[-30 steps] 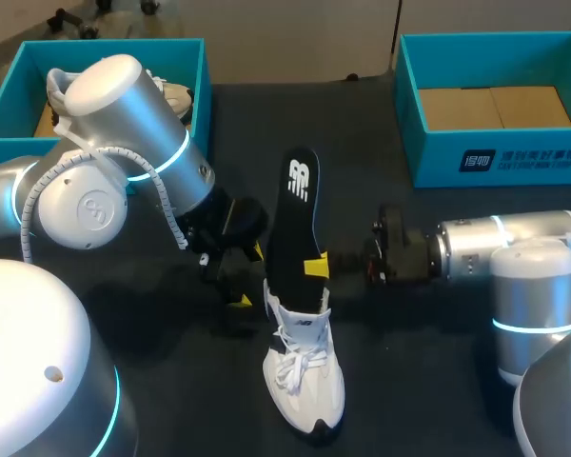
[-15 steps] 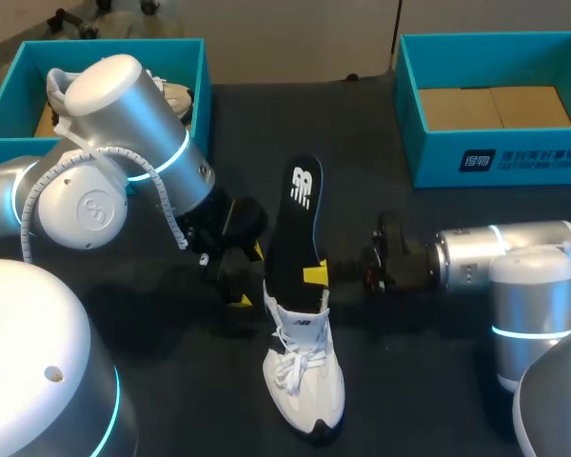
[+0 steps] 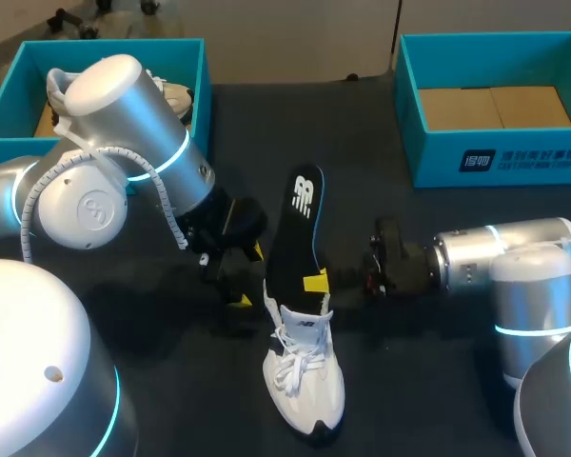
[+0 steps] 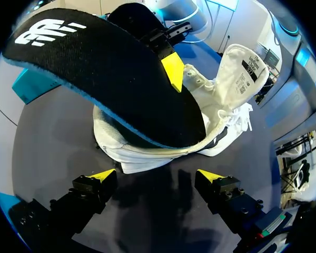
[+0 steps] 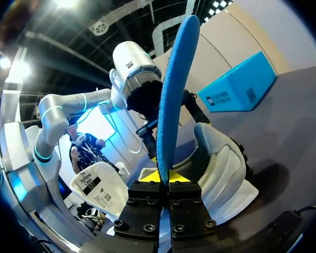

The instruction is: Take the shoe out of the shoebox, open the shoe tongue, remove and reinsert the insole, then place the shoe into the shoebox

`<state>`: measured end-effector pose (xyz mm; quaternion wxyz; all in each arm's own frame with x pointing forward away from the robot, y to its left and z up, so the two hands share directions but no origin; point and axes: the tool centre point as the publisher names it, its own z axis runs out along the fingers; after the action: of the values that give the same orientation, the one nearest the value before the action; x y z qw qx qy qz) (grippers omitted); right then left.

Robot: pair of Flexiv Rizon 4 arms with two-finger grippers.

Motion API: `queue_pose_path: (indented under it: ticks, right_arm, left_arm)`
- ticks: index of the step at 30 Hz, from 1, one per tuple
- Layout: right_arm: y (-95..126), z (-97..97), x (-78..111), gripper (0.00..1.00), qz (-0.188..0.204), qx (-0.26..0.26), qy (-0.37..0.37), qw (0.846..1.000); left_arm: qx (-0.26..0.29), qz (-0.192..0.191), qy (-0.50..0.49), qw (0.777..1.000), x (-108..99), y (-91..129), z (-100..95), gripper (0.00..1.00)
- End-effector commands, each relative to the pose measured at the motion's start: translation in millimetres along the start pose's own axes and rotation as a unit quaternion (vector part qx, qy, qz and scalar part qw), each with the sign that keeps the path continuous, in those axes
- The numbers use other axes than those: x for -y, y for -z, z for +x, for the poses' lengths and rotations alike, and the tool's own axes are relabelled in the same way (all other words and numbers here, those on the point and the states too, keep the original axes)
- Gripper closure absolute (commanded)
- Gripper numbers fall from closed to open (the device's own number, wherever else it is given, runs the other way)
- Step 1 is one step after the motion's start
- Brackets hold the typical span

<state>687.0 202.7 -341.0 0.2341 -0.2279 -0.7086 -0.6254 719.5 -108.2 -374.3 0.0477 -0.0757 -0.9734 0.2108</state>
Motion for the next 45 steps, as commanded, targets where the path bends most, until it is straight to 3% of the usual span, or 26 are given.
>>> queue_pose_path:
  ticks: [1,8,21,22,29,34,39,45]
  right_arm:
    - [-3,-3.5,3.8,1.00,0.012,-0.009,-0.006,1.000]
    - [-3,-1.5,7.6,1.00,0.024,-0.016,-0.013,0.999]
    - [-3,-3.9,4.0,1.00,-0.003,-0.028,0.000,1.000]
    - [-3,-3.9,3.4,0.91,-0.003,-0.029,0.001,1.000]
    - [-4,0.1,-1.8,0.98,0.000,-0.034,0.011,0.999]
    - [-4,2.7,-4.3,0.84,0.001,-0.031,0.014,0.999]
    - [-2,5.5,-5.9,0.79,0.001,-0.028,0.017,0.999]
    - [-2,6.5,-7.8,0.80,0.001,-0.031,0.024,0.999]
  left_arm:
    - [0.001,-0.002,0.000,1.000,0,0,0.8,0.00]
    - [0.001,-0.002,0.000,1.000,0,0,0.8,0.00]
    - [0.001,-0.002,0.000,1.000,0,0,0.8,0.00]
    - [0.001,-0.002,0.000,1.000,0,0,0.8,0.00]
    - [0.001,-0.002,0.000,1.000,0,0,0.8,0.00]
    - [0.001,-0.002,0.000,1.000,0,0,0.8,0.00]
    - [0.001,-0.002,0.000,1.000,0,0,0.8,0.00]
    - [0.001,-0.002,0.000,1.000,0,0,0.8,0.00]
